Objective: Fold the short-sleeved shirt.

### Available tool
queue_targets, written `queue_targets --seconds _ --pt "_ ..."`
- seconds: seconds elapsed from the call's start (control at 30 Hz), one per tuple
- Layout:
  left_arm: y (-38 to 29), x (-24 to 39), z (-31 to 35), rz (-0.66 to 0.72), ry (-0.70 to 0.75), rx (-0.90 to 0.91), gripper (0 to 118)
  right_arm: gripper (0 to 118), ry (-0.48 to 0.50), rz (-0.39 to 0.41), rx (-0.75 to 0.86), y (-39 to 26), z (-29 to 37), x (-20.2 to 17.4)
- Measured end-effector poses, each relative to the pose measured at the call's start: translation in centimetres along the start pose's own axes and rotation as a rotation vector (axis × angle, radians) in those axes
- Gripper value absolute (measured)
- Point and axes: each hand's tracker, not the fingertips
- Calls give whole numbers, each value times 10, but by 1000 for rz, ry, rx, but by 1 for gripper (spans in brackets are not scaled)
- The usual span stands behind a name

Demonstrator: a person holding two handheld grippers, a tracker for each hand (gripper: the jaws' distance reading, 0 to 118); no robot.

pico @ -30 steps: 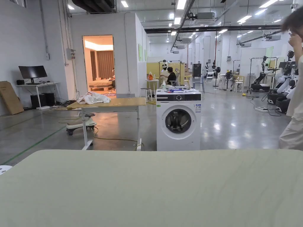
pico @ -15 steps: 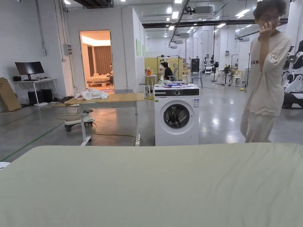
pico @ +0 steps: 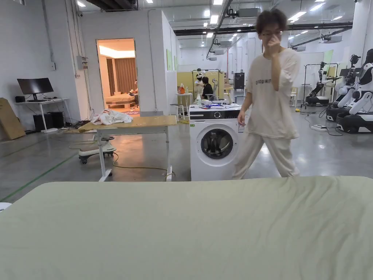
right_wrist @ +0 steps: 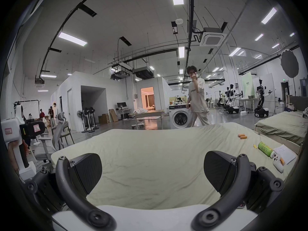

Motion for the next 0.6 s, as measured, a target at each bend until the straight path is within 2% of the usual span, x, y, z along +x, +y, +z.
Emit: queue_targets --seconds 0.17,0.37,0.6 --pt "2 6 -3 -6 -11 -11 116 118 46 -50 -23 -4 -3 0" --pt "2 10 -5 -11 -15 -19 116 118 43 -43 -50 -4 -6 -1" --pt "3 12 -10 21 -26 -37 116 118 -78 -51 -87 1 -16 -17"
